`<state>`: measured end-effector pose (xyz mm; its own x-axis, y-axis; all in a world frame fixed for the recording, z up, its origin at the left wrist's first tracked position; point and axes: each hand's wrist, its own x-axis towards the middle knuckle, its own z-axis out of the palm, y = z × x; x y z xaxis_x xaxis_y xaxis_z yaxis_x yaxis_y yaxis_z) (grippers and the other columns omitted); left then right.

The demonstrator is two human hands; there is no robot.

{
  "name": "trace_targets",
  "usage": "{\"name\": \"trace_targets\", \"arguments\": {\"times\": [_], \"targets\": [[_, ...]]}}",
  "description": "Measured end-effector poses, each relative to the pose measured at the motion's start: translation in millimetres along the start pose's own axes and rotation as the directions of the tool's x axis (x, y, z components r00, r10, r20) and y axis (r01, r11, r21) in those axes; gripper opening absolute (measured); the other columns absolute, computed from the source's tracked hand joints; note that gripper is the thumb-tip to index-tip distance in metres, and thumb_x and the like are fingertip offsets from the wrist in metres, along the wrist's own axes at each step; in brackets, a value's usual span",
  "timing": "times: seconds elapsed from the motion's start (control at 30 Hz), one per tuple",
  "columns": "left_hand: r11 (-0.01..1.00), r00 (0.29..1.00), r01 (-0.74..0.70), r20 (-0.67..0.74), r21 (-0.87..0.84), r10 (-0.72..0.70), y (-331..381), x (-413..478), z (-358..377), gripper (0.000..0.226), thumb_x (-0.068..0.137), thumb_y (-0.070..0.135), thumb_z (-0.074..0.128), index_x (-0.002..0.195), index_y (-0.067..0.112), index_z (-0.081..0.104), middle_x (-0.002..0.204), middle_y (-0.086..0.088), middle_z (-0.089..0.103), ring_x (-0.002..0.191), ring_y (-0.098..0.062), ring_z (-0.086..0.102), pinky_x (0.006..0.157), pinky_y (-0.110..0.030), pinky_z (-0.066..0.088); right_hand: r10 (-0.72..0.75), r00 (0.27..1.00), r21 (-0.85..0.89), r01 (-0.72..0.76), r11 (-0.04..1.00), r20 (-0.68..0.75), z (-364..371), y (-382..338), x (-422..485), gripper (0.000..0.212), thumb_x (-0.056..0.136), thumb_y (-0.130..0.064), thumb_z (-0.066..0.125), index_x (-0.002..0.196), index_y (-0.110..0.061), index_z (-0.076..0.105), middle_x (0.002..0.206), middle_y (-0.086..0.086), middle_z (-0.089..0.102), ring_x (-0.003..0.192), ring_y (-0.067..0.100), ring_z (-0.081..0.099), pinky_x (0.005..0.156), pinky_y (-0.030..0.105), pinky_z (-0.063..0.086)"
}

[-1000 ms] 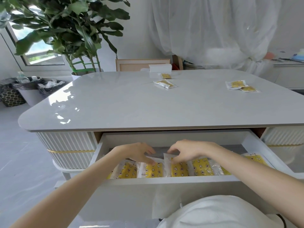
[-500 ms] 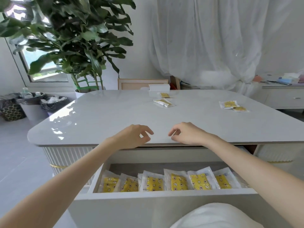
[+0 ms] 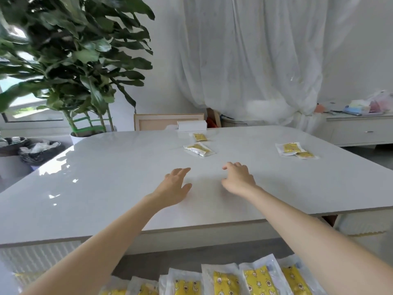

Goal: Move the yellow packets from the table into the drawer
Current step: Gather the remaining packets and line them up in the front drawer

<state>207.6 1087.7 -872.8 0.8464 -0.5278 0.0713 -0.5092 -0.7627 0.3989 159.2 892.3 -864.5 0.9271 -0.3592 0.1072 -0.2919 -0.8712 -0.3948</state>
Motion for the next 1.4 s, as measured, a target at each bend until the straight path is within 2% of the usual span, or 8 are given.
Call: {"name": "trace_targets", "arguments": {"times": [0.13, 0.37, 0.57, 0.8, 0.93, 1.03, 1.13, 1.4], "targets": [[0.991, 0.997, 0.075, -0.023, 0.107, -0.073, 11.4, 56.3, 32.6, 0.057, 0.1, 0.037, 0.03, 0.151, 0.031, 0.004, 0.159, -0.001, -0.003, 0.146, -0.026, 0.0, 0.114, -0.055, 0.008, 0.078, 0.99, -0.031, -0.082, 0.996, -0.115, 16.1, 38.5, 36.4, 0.042, 0.094, -0.023, 0.044, 0.135, -0.018, 0.041, 0.141, 0.005, 0.039, 0.132, 0.026, 0.031, 0.101, 0.036, 0.034], [0.988, 0.98, 0.124, -0.168, 0.089, -0.107, 29.1, 166.3, 54.7, 0.057, 0.098, 0.04, 0.032, 0.15, 0.033, 0.01, 0.159, -0.005, -0.009, 0.145, -0.034, -0.007, 0.113, -0.053, 0.009, 0.116, 0.957, 0.001, -0.12, 0.993, -0.266, 24.0, 82.5, 107.2, 0.046, 0.093, -0.034, 0.047, 0.136, -0.018, 0.041, 0.146, 0.003, 0.034, 0.137, 0.024, 0.024, 0.108, 0.04, 0.028], [0.99, 0.98, 0.127, -0.166, 0.066, -0.114, 33.9, 213.8, 63.3, 0.048, 0.094, 0.039, 0.034, 0.138, 0.021, 0.041, 0.146, -0.008, 0.033, 0.137, -0.028, 0.024, 0.114, -0.038, 0.021, 0.127, 0.93, -0.059, -0.156, 0.986, -0.346, 16.7, 109.1, 144.8, 0.045, 0.09, -0.03, 0.05, 0.133, -0.019, 0.042, 0.147, 0.003, 0.03, 0.137, 0.024, 0.02, 0.113, 0.047, 0.019], [0.982, 0.982, -0.186, -0.048, -0.011, 0.185, 119.3, 210.2, 96.7, 0.047, 0.097, 0.033, 0.034, 0.144, 0.027, 0.036, 0.156, 0.002, 0.023, 0.143, -0.017, 0.021, 0.114, -0.03, 0.019, 0.29, 0.854, -0.119, -0.373, 0.92, -0.432, -11.0, 169.4, 161.5, 0.047, 0.093, -0.028, 0.046, 0.138, -0.018, 0.038, 0.157, 0.008, 0.014, 0.145, 0.029, 0.004, 0.114, 0.059, 0.003], [0.953, 0.948, -0.303, -0.112, -0.023, 0.298, 152.4, 214.2, 119.3, 0.04, 0.096, 0.028, 0.038, 0.134, 0.026, 0.05, 0.137, 0.001, 0.047, 0.128, -0.022, 0.037, 0.104, -0.029, 0.033, 0.409, 0.835, -0.134, -0.483, 0.865, -0.368, -27.9, 202.0, 168.5, 0.05, 0.095, -0.036, 0.04, 0.143, -0.025, 0.035, 0.159, 0.008, 0.009, 0.146, 0.035, -0.004, 0.112, 0.06, 0.002], [0.966, 0.95, -0.256, -0.178, 0.031, 0.257, 153.9, 216.3, 120.6, 0.039, 0.097, 0.034, 0.037, 0.134, 0.031, 0.048, 0.127, 0.002, 0.049, 0.118, -0.025, 0.039, 0.095, -0.033, 0.037, 0.516, 0.811, -0.153, -0.567, 0.809, -0.276, -33.2, 213.6, 172.0, 0.053, 0.095, -0.048, 0.03, 0.146, -0.034, 0.031, 0.156, 0.008, 0.019, 0.144, 0.041, 0.008, 0.113, 0.059, 0.003], [0.971, 0.936, -0.2, -0.267, 0.128, 0.228, 154.9, 214.5, 120.6, 0.036, 0.097, 0.037, 0.033, 0.127, 0.033, 0.052, 0.116, 0.001, 0.047, 0.112, -0.025, 0.039, 0.092, -0.034, 0.033, 0.453, 0.837, -0.213, -0.524, 0.825, -0.307, -31.0, 215.0, 171.2, 0.051, 0.093, -0.056, 0.028, 0.139, -0.039, 0.039, 0.147, 0.007, 0.036, 0.136, 0.04, 0.027, 0.111, 0.057, 0.009], [0.99, 0.901, -0.092, -0.414, 0.11, 0.13, 151.7, 200.8, 115.6, 0.038, 0.095, 0.028, 0.034, 0.091, 0.013, 0.069, 0.098, -0.006, 0.049, 0.099, -0.026, 0.041, 0.082, -0.033, 0.037, 0.33, 0.901, -0.214, -0.395, 0.894, -0.282, -27.2, 207.1, 137.1, 0.053, 0.092, -0.063, 0.027, 0.136, -0.04, 0.045, 0.148, 0.004, 0.035, 0.135, 0.033, 0.027, 0.115, 0.054, 0.009]]}}
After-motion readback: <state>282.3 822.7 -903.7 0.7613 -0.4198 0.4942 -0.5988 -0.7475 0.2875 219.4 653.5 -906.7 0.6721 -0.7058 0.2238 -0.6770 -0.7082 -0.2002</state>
